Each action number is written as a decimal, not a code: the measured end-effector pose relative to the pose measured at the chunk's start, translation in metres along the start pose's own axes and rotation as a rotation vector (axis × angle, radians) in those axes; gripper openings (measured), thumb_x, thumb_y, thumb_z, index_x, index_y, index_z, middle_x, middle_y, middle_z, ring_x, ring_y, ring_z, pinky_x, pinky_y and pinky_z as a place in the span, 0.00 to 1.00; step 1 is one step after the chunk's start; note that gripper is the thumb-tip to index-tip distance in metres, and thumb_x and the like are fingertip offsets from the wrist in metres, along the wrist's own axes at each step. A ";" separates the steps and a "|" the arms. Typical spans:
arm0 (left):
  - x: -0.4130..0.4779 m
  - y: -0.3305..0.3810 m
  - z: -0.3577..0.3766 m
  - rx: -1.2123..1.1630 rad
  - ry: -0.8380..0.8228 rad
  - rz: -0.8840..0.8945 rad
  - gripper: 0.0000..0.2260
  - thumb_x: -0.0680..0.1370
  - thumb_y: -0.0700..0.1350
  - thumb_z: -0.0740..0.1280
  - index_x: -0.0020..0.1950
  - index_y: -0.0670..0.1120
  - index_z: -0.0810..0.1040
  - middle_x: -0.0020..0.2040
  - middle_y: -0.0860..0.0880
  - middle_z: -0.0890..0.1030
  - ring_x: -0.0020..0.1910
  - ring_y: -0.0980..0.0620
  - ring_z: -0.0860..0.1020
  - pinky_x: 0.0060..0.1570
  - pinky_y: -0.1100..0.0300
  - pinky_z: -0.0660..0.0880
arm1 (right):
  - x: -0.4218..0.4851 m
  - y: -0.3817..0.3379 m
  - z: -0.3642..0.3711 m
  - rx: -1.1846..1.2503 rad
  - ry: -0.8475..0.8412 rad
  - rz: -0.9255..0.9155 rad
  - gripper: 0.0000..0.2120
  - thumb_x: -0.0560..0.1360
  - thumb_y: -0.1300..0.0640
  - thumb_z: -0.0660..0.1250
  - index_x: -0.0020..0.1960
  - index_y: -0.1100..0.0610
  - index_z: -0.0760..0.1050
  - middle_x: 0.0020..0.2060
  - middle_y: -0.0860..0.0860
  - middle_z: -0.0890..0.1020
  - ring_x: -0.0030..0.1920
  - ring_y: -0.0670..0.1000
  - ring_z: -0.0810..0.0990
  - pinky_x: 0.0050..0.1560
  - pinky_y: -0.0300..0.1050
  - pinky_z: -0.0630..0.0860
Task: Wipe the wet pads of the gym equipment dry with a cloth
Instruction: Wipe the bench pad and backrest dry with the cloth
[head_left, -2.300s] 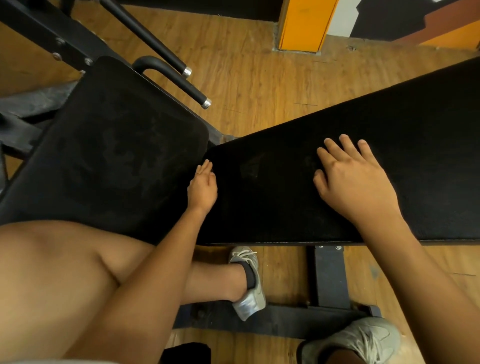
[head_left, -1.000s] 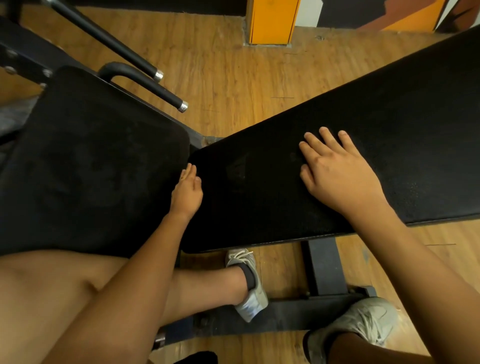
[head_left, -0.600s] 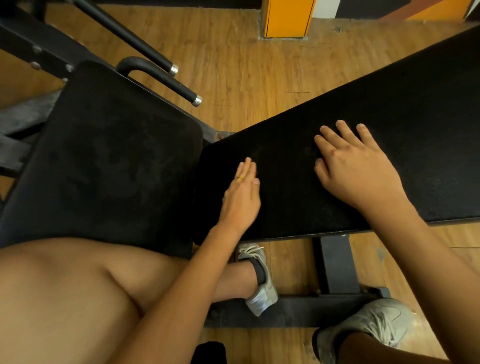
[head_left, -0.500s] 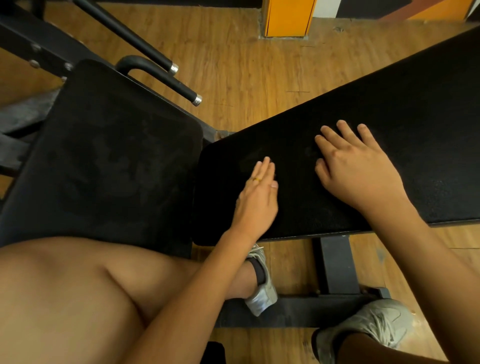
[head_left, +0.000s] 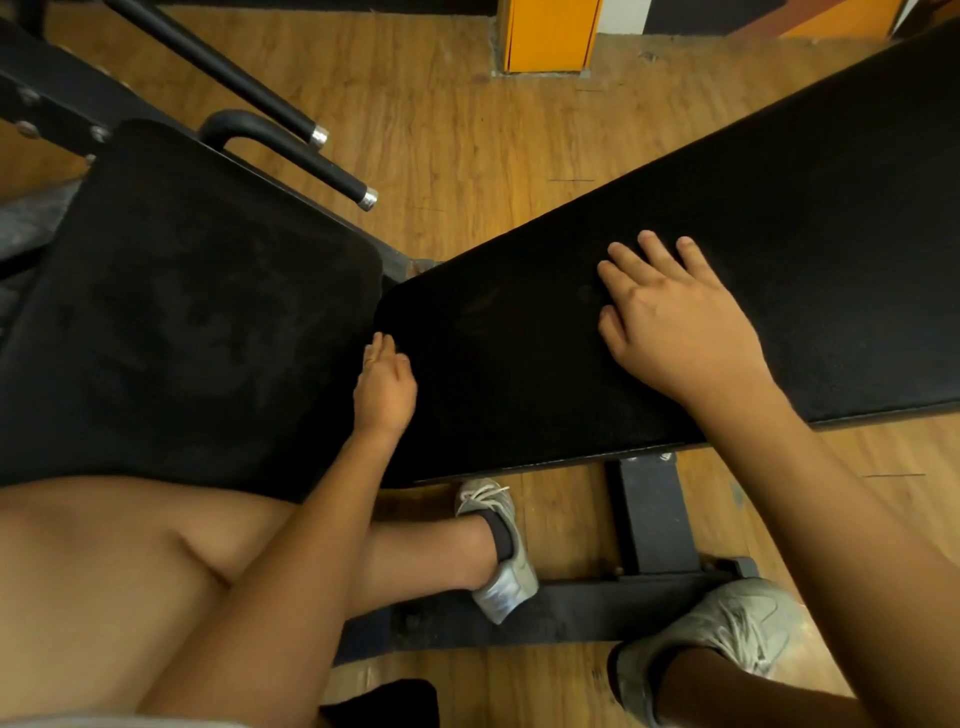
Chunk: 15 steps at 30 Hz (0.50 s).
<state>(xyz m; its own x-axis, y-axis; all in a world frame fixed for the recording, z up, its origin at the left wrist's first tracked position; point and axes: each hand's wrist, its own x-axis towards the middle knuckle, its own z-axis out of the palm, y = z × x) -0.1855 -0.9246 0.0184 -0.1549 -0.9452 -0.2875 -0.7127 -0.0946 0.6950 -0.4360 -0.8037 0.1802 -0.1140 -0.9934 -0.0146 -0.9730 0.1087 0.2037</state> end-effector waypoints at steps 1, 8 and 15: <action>-0.005 0.002 0.002 0.003 0.008 0.001 0.21 0.87 0.46 0.52 0.80 0.42 0.62 0.82 0.47 0.59 0.81 0.49 0.56 0.77 0.53 0.54 | 0.000 0.000 0.000 0.001 0.002 0.001 0.26 0.83 0.48 0.53 0.78 0.58 0.64 0.78 0.58 0.65 0.80 0.59 0.58 0.79 0.61 0.53; -0.074 0.030 0.026 -0.003 0.093 0.032 0.21 0.86 0.45 0.54 0.80 0.41 0.63 0.81 0.46 0.61 0.80 0.49 0.57 0.77 0.53 0.55 | 0.001 -0.001 0.000 0.008 0.005 0.010 0.26 0.83 0.48 0.54 0.78 0.58 0.65 0.77 0.57 0.66 0.79 0.59 0.59 0.79 0.61 0.53; -0.063 0.057 0.034 0.002 0.067 0.130 0.22 0.87 0.45 0.52 0.80 0.41 0.61 0.81 0.46 0.59 0.81 0.51 0.54 0.77 0.58 0.53 | 0.001 -0.001 -0.001 0.026 -0.002 0.009 0.26 0.83 0.49 0.55 0.78 0.59 0.64 0.77 0.58 0.65 0.80 0.59 0.58 0.79 0.61 0.53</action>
<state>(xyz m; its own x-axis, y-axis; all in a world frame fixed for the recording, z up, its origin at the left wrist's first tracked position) -0.2396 -0.8598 0.0530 -0.2003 -0.9681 -0.1505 -0.6906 0.0306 0.7226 -0.4349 -0.8044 0.1806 -0.1234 -0.9923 -0.0143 -0.9768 0.1189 0.1781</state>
